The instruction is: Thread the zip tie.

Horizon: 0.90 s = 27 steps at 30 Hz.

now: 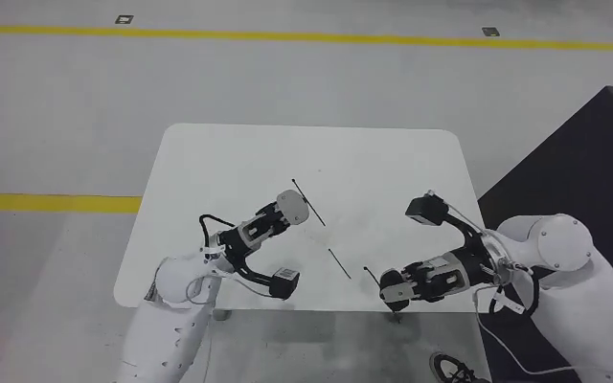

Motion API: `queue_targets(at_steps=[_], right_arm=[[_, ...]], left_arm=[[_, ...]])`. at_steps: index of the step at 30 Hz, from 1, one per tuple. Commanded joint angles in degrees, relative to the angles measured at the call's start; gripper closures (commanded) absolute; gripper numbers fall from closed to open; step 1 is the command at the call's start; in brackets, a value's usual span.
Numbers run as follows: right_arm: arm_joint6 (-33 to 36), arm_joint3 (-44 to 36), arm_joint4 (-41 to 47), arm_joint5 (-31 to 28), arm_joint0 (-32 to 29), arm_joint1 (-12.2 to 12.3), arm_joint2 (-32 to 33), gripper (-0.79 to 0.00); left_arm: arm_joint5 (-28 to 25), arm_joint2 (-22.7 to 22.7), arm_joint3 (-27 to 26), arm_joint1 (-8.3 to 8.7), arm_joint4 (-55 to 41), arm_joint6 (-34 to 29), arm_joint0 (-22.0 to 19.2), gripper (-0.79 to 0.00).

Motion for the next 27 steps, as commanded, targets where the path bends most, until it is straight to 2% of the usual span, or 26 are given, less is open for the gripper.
queue_targets(at_steps=[1,9,17,27], right_arm=[[-1.60,0.05,-1.35,1.21,-0.20,0.02,-0.30,0.000],[-3.95,-0.61,-7.32,2.10,0.00,0.18,-1.39,0.000],[-5.25,-1.46,-8.21,2.14,0.45,0.18,-2.18,0.000],[-5.24,-2.24,-8.57,2.41,0.74,0.20,-3.47,0.000]], left_arm=[[0.20,0.15,-0.58,0.05,1.06,-0.53,0.25,0.000],[3.77,2.94,-4.00,0.62,11.25,-0.38,2.19,0.000],[8.72,4.23,-4.81,1.10,11.84,0.63,2.28,0.000],[11.02,4.92,-4.51,1.57,14.19,-1.42,1.36,0.000]])
